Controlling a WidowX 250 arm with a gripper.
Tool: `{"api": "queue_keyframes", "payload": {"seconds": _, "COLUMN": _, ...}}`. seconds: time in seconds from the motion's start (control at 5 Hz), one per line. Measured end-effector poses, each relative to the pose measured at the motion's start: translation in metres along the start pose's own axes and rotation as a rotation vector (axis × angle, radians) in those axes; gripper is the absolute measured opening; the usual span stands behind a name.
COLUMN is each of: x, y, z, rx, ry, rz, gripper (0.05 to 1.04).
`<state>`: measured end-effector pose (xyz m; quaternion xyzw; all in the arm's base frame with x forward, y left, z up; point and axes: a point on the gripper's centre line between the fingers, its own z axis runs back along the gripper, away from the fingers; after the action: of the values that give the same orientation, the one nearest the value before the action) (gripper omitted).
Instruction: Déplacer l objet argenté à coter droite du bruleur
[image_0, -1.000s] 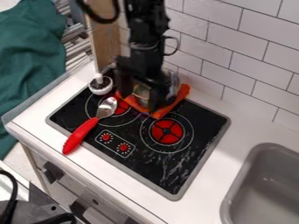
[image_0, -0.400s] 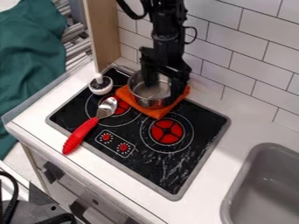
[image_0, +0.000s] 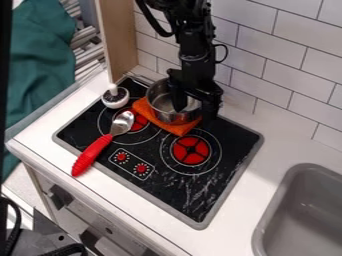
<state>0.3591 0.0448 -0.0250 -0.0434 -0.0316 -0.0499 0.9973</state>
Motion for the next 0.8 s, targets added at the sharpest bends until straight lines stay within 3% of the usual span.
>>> {"api": "queue_keyframes", "payload": {"seconds": 0.2, "x": 0.0014, "y": 0.0027, "z": -0.0032, "rx": 0.016, "ry": -0.012, "rz": -0.006, "gripper": 0.655}}
{"api": "queue_keyframes", "payload": {"seconds": 0.4, "x": -0.0016, "y": 0.0047, "z": -0.0019, "rx": 0.03, "ry": 0.016, "rz": -0.008, "gripper": 0.35}}
{"api": "queue_keyframes", "payload": {"seconds": 0.6, "x": -0.0021, "y": 0.0045, "z": -0.0021, "rx": 0.029, "ry": 0.017, "rz": -0.021, "gripper": 0.142}}
{"api": "queue_keyframes", "payload": {"seconds": 0.8, "x": -0.0027, "y": 0.0016, "z": -0.001, "rx": 0.029, "ry": 0.01, "rz": -0.026, "gripper": 0.067}}
